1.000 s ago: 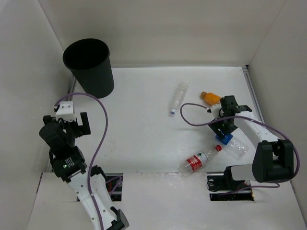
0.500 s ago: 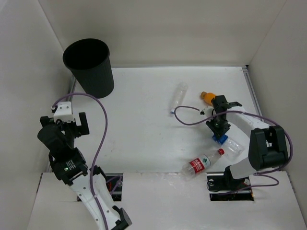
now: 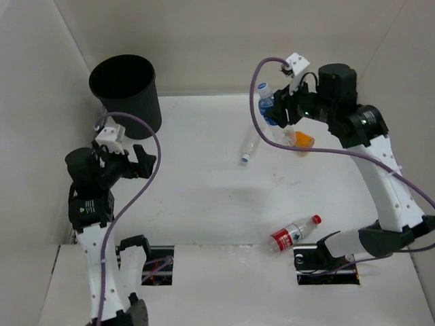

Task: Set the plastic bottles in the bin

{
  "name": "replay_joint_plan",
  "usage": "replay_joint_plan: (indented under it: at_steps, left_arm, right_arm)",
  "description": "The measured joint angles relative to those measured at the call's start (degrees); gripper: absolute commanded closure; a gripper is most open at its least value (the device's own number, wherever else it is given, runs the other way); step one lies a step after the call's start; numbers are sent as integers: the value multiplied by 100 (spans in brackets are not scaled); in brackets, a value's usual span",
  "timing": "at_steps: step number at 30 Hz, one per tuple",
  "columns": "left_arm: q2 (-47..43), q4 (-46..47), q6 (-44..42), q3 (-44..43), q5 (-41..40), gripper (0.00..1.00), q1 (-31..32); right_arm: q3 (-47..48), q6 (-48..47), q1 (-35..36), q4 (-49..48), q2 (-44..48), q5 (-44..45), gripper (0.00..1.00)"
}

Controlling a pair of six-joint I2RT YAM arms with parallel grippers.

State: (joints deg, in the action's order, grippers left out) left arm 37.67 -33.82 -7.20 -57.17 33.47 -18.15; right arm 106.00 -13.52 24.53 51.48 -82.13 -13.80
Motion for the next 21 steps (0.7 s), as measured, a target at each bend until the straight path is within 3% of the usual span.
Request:
replay_joint_plan:
  at_steps: [4, 9, 15, 21]
  left_arm:
    - [575, 660, 708, -195, 739, 0, 1051]
    - [1346, 1803, 1676, -662, 1314, 0, 2317]
    - [2205, 2894, 2291, -1117, 1491, 0, 3254]
    - [3058, 3244, 2402, -1381, 1515, 0, 4033]
  right_arm:
    - [164, 872, -26, -544, 435, -1038, 100]
    - [387, 2041, -433, -1169, 192, -2618, 100]
    - [393, 3239, -885, -1799, -289, -3856, 100]
    - [411, 4181, -1034, -2520, -437, -4548, 100]
